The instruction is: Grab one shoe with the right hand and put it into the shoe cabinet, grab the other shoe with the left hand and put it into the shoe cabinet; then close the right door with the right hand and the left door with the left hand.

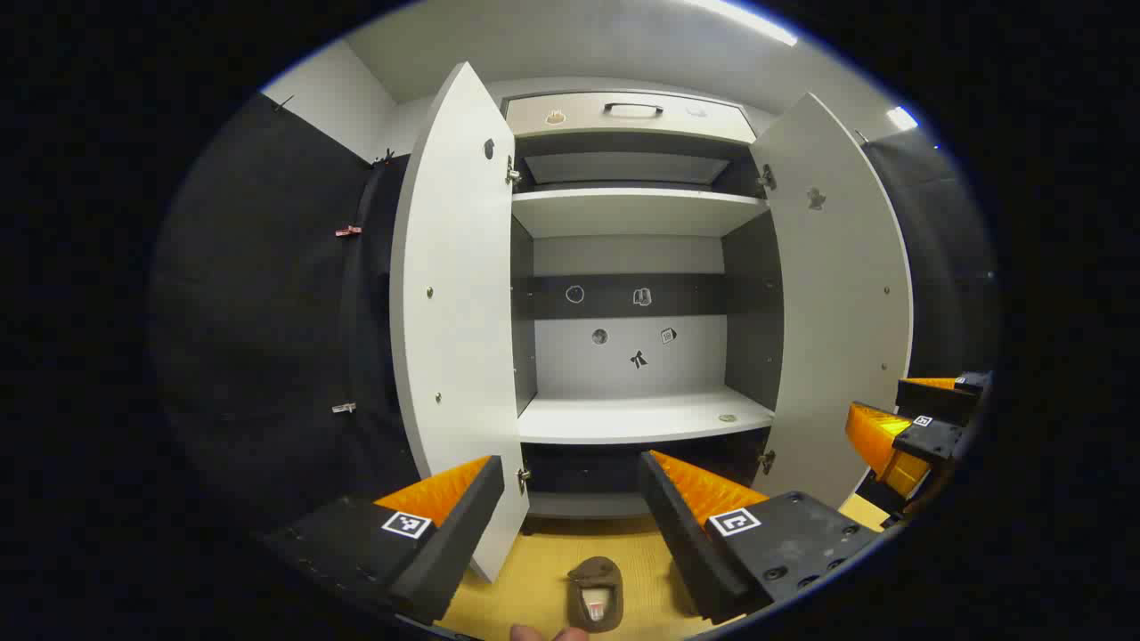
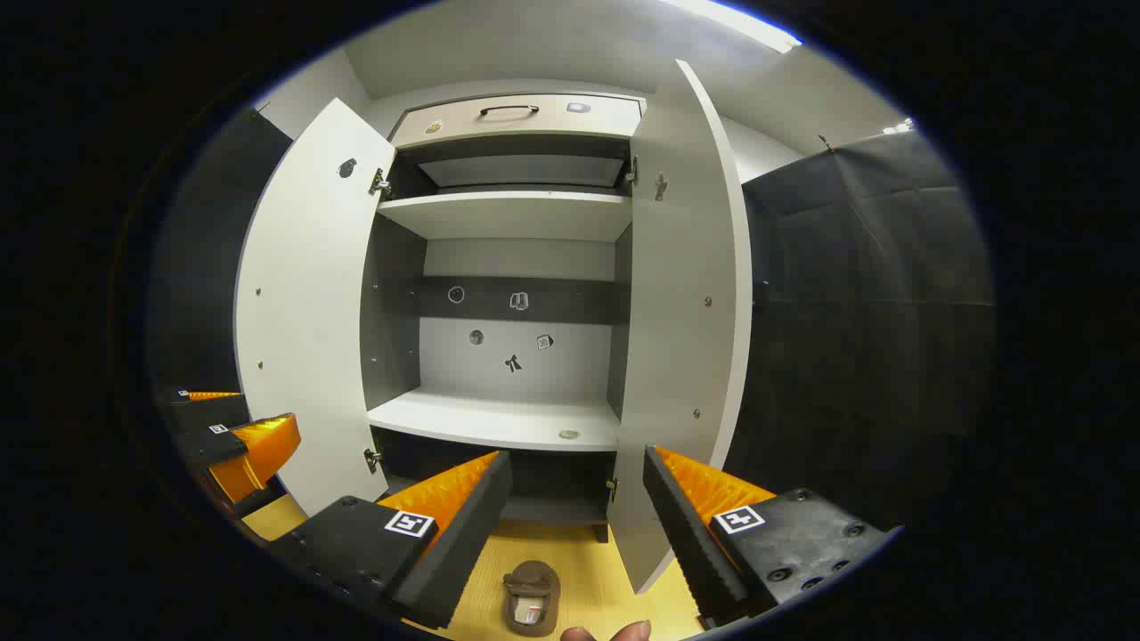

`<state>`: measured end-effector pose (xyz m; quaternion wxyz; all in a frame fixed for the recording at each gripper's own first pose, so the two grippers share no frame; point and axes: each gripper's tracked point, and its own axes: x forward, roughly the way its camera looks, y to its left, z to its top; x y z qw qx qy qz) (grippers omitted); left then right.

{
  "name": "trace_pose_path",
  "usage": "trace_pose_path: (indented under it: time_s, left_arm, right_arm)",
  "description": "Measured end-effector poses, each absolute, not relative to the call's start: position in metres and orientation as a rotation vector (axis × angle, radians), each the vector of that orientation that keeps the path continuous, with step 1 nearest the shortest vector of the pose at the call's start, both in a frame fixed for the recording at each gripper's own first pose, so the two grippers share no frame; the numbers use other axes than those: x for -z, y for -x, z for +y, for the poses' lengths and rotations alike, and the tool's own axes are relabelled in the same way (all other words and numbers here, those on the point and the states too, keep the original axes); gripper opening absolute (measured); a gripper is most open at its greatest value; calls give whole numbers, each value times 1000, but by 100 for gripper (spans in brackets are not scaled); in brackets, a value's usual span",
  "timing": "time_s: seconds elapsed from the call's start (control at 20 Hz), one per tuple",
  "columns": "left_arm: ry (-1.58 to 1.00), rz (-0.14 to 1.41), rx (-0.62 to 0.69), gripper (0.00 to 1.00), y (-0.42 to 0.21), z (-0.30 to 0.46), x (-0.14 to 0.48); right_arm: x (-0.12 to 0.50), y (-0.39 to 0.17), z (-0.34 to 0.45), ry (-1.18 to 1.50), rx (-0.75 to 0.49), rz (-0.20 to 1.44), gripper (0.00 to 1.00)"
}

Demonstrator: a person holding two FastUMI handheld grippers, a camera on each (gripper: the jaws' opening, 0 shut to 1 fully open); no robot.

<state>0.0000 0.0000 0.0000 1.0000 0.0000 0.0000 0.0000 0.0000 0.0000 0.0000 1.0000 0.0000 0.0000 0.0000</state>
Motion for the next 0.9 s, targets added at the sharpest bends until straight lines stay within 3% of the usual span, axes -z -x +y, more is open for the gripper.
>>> trace_pose_path:
  time_s: [0.9]
  left_arm:
    - [-18,-14,28,97,11,-11,-3]
  right_arm:
    - [-7,4,9,-7,-26,-6,98]
